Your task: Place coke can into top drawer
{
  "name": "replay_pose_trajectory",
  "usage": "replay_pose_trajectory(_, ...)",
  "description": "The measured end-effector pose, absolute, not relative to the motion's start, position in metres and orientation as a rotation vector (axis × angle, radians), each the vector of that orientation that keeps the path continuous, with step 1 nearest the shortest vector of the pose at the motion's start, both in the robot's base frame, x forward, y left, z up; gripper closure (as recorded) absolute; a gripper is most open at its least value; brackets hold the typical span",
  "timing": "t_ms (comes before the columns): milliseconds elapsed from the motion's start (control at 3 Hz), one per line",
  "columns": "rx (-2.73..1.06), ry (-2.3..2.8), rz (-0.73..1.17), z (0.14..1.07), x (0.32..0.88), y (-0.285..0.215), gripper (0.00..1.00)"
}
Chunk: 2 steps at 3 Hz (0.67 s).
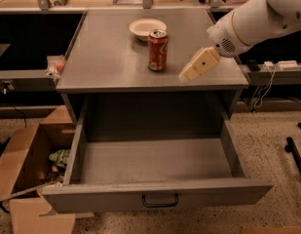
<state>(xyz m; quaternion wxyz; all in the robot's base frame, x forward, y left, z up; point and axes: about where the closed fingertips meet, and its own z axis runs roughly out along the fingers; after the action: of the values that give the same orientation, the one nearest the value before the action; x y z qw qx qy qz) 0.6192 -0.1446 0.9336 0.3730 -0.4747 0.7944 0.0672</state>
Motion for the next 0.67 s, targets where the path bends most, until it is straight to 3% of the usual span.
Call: replay_pose_trajectory(667, -1.111, 1.974, 0.278, 0.901, 0.682, -0.085, 0.0)
